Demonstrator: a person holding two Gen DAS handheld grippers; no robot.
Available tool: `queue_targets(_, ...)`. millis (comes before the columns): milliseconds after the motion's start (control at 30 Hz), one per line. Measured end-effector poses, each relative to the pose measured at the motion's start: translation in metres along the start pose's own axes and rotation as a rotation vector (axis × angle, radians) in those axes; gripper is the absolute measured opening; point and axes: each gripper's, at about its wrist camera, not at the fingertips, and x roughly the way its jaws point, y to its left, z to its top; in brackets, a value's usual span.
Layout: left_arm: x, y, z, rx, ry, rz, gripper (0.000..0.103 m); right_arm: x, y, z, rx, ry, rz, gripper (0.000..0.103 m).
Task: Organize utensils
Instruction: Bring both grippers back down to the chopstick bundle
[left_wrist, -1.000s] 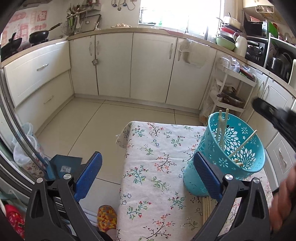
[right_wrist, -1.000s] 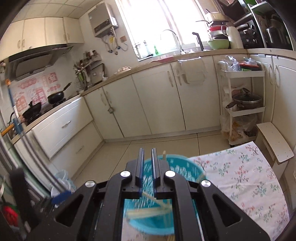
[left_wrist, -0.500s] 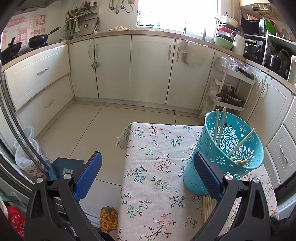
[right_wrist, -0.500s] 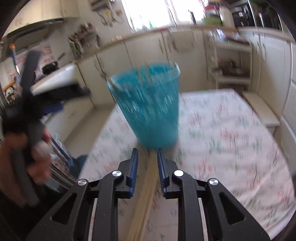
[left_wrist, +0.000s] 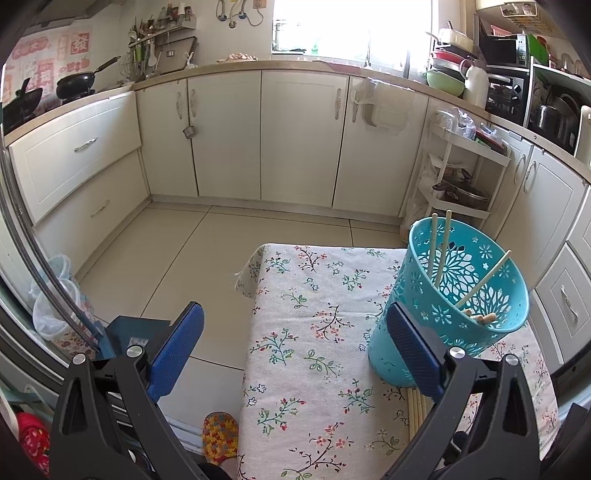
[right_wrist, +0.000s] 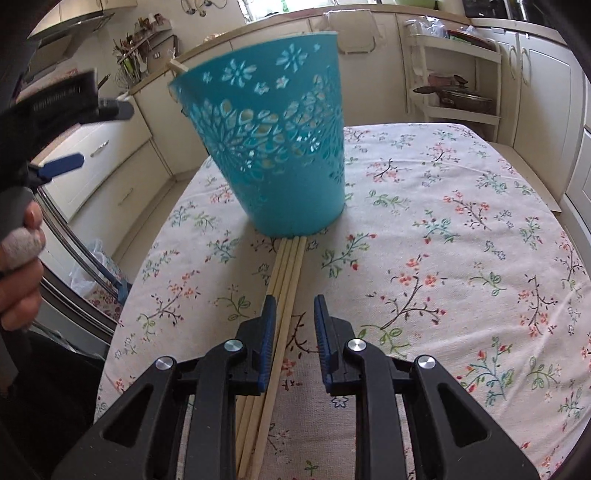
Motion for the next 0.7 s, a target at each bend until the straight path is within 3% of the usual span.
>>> queue_targets(233, -0.001, -0.001, 0.0, 0.004, -0.001, -0.002, 0.095, 0.014, 0.005, -0.006, -0.027, 0.05, -0.029, 0.022)
queue_targets(700, 0.004, 0.004, -0.007, 0.046, 0.028, 0.016, 0.095, 0.018, 0.001, -0.001, -0.014, 0.058, -0.047, 0.022)
